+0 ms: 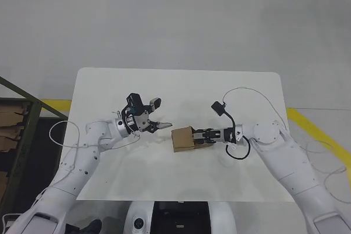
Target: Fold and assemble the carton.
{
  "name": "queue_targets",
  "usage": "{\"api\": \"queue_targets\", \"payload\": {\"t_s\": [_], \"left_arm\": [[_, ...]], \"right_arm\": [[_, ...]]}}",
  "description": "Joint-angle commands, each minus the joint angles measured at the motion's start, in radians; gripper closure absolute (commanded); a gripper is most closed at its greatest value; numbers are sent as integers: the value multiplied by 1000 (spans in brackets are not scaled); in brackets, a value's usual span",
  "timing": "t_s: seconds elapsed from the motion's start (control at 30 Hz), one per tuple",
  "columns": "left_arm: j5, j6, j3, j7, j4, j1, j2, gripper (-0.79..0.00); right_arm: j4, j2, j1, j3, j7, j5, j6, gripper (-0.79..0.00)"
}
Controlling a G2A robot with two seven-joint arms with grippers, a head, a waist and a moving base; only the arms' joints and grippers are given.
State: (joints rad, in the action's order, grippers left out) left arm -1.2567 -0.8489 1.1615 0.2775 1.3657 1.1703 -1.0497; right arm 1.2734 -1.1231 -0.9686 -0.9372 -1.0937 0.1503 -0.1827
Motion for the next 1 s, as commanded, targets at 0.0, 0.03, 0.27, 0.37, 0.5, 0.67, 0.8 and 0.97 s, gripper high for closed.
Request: {"api": "queue_targets", "payload": {"t_s": [0.0,0.03,0.27,0.37,0.5,0.67,0.8,0.97], "left_arm": [[-2,0,3,1,1,3,1,-671],[-2,0,5,2,2,4,1,-668],[0,0,11,1,5,10,2,-674],[4,-2,12,-1,4,10,2,-674],[3,0,13,-2,6,10,1,-674],[6,0,15,-2,7,13,1,-677],[6,2,17,-4,11,16,1,-677],[6,0,18,-3,14,19,1,-674]], "right_arm": [[-12,-4,9,9,2,-1,3,-108],[-18,-6,14,15,1,-1,4,-108],[-53,-20,40,47,-3,8,-2,-114],[-59,-25,46,58,-5,11,-5,-117],[-66,-31,53,74,-5,13,-6,-120],[-64,-38,57,87,1,16,-14,-135],[-35,-36,50,85,12,-6,-18,-151],[13,-30,40,80,21,-59,3,-185]]}}
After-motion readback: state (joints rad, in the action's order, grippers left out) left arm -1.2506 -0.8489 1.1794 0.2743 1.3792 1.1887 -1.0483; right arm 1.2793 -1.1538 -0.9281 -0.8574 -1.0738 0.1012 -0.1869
